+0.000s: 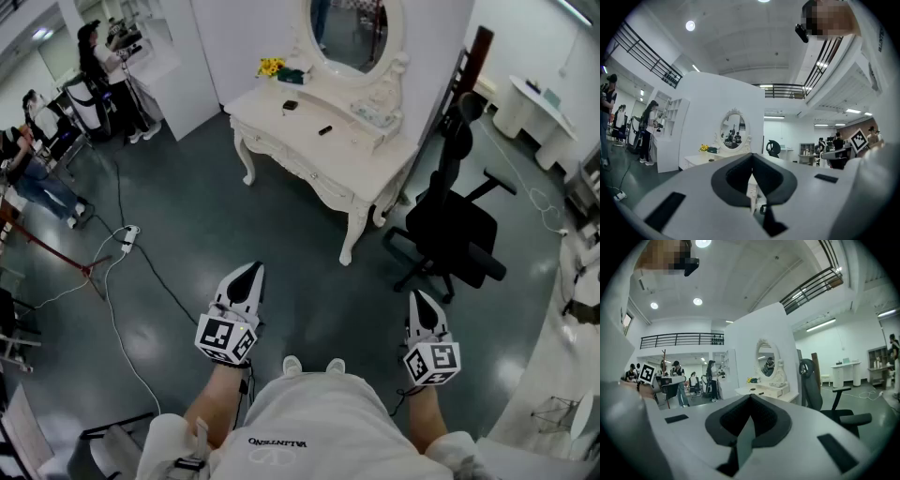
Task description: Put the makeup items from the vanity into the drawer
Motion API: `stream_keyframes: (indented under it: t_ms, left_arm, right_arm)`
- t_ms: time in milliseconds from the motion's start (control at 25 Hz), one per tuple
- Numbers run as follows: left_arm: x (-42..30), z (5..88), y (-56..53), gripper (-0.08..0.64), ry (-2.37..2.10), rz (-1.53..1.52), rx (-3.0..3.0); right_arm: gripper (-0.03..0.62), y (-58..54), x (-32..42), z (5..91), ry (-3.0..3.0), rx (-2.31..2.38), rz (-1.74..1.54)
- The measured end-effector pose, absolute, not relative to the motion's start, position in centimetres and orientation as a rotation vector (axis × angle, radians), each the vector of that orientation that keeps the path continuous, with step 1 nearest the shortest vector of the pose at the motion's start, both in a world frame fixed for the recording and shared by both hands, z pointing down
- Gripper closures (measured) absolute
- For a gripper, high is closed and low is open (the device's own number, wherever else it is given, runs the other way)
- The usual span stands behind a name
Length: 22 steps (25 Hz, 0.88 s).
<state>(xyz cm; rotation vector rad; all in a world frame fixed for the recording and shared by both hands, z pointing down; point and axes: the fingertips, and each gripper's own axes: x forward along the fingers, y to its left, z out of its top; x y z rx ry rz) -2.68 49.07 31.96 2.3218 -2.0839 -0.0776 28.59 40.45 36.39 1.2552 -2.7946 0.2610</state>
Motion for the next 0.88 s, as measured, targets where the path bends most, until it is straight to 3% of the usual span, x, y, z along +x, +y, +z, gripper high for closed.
stream_keyframes:
  t_ms: [880]
  left_arm:
    - [-7.4, 35.3, 51.4, 0.558, -1.985, -0.098, 2.322]
  right_arm:
    - [0.581, 42.0, 20.9, 38.1, -2.799, 1.235, 0.347]
